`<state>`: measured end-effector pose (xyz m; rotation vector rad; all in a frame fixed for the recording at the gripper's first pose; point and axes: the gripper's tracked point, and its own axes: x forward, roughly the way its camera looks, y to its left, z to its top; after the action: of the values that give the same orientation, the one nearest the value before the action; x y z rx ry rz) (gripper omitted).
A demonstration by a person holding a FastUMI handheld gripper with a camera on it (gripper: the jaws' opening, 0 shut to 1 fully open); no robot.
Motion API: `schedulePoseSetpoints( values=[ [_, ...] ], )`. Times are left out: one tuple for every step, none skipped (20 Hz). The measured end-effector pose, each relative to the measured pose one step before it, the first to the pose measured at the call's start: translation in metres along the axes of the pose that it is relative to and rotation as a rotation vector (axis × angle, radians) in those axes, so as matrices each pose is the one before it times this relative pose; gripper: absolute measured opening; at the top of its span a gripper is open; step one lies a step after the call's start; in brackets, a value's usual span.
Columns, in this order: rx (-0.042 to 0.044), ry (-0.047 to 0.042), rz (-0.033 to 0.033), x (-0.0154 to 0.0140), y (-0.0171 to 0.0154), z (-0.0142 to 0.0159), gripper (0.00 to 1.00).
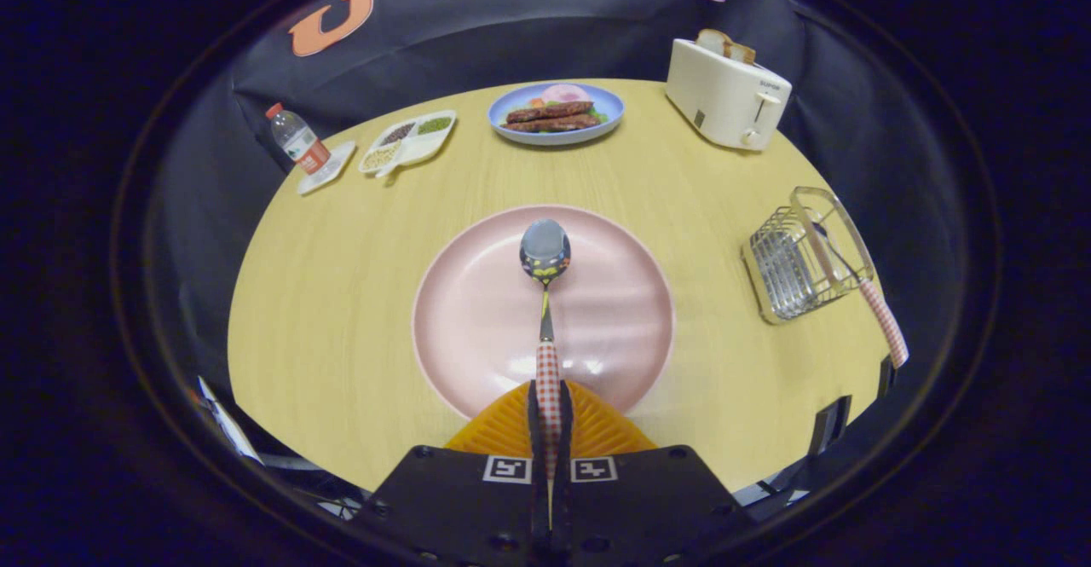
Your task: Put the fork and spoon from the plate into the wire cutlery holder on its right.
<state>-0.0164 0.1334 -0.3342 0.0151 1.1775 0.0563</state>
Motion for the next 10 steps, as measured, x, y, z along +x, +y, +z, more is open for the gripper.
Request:
schedulePoseSetpoints(
  values=[
    [0.00995, 0.01432, 0.01302, -0.0183, -0.0072, 0.00567, 0.02],
    [0.00367, 0.0061, 0.01205, -0.01864, -0.00886, 0.00795, 0.02],
    [-0.00981, 0.00108, 0.0025, -0.01804, -0.01201, 0.00962, 0.02],
    [-0.00923, -0.0053, -0.00557, -0.01853, -0.0148, 0.00937, 0.02],
    [-0.00275, -0.00501, -0.00808, -0.01639, -0.01596, 0.00971, 0.02],
    [-0.00118, -0.00708, -0.01173, -0.01609, -0.01767, 0.00879, 0.02],
    [-0.00461, -0.00479, -0.01303, -0.01302, -0.01818, 0.00841, 0.02],
    [-0.00318, 0.00409, -0.00869, -0.01165, -0.01814, 0.00506, 0.02],
    [-0.00083, 0.01846, -0.00093, -0.00994, -0.01679, 0.00231, 0.02],
    [0.00823, 0.02589, 0.00613, -0.00159, -0.01408, -0.00242, 0.02]
  ],
)
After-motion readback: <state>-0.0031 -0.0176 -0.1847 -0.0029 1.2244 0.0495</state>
